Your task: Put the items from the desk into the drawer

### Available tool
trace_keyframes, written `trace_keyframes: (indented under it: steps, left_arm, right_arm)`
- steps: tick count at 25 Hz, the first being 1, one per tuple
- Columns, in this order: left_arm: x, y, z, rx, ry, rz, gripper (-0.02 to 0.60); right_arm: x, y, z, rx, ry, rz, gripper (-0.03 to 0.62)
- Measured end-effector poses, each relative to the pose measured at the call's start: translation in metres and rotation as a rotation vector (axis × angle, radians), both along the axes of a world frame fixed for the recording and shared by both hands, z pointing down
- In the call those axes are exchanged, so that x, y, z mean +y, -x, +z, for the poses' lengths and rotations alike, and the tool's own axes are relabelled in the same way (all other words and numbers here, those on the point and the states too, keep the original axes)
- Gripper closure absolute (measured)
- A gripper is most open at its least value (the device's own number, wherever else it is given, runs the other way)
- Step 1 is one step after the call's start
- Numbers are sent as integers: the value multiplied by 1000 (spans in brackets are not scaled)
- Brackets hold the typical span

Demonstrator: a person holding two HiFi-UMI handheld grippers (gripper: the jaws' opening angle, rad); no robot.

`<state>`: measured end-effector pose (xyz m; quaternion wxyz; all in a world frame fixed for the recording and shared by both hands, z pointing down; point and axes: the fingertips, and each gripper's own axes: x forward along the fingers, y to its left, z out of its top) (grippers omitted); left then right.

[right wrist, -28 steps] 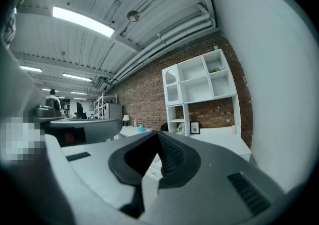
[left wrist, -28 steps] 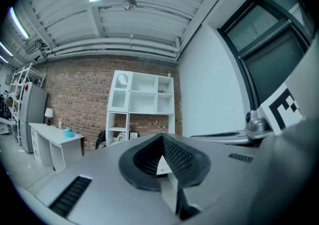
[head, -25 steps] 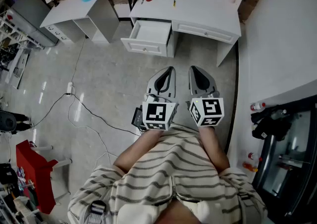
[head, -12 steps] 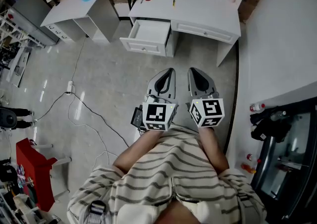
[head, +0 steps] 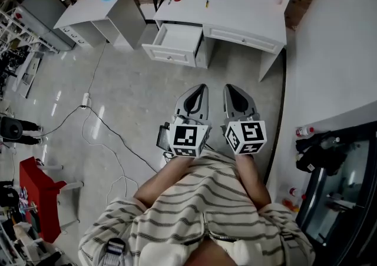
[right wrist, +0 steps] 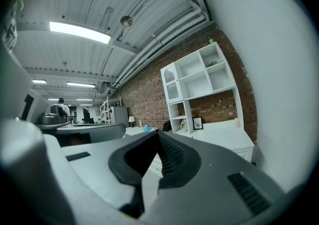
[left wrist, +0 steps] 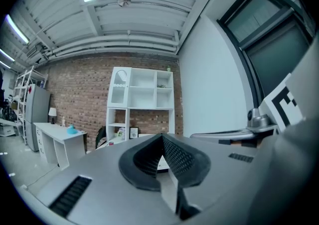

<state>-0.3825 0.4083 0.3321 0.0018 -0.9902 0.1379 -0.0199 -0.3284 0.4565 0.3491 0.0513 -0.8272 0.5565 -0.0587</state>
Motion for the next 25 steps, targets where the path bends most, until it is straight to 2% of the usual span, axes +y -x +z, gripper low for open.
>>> trace_keyframes:
  steps: [13, 25]
  left_arm:
    - [12, -22, 2, -8, -34, -34, 575]
    - [-30, -80, 5, 27, -35, -31, 575]
  right_arm:
    - [21, -34, 2, -17, -26, 9, 583]
    - [-19, -91, 0, 30, -21, 20, 583]
